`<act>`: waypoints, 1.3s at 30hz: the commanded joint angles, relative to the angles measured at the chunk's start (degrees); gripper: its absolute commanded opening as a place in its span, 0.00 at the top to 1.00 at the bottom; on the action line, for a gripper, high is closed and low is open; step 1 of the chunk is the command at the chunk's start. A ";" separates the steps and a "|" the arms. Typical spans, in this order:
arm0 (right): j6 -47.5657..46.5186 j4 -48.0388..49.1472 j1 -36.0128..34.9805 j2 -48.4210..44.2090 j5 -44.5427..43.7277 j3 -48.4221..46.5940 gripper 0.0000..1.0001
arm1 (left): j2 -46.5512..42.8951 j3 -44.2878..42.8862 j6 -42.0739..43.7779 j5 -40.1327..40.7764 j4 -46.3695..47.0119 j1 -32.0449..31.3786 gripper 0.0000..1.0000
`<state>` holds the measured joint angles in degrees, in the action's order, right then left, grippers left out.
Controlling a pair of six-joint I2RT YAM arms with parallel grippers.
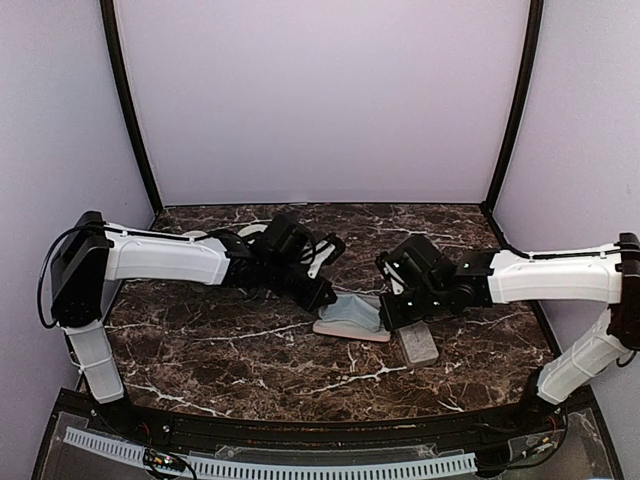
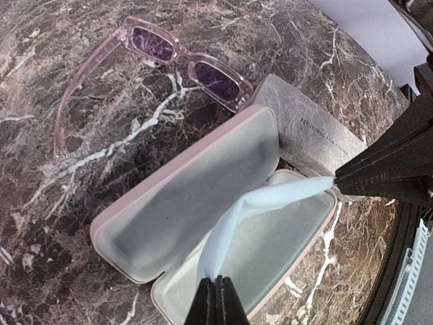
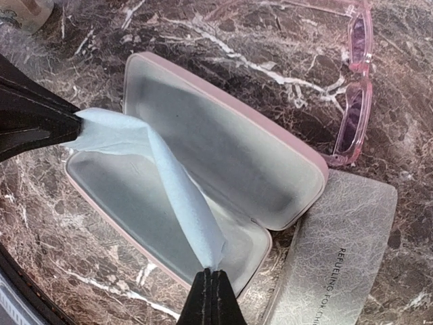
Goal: Organize the sunglasses
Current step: Adjust the opened sunglasses case at the center of the board.
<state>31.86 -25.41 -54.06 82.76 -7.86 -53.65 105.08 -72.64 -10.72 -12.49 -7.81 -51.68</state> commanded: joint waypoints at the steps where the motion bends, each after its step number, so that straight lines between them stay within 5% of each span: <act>1: 0.63 3.94 0.45 1.36 1.78 2.17 1.00 | 0.22 3.90 -1.20 -1.56 2.47 -1.17 1.00; 21: 6.20 9.96 -3.67 1.86 5.63 8.24 1.00 | -3.43 12.18 -5.66 -0.24 4.28 -5.69 1.00; 39: 6.66 3.36 -6.32 -5.86 2.64 5.09 1.00 | -11.20 10.48 -4.31 2.36 -0.81 -6.43 1.00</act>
<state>37.65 -20.80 -59.27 79.79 -4.16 -46.74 97.89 -60.93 -15.64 -10.81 -6.07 -57.54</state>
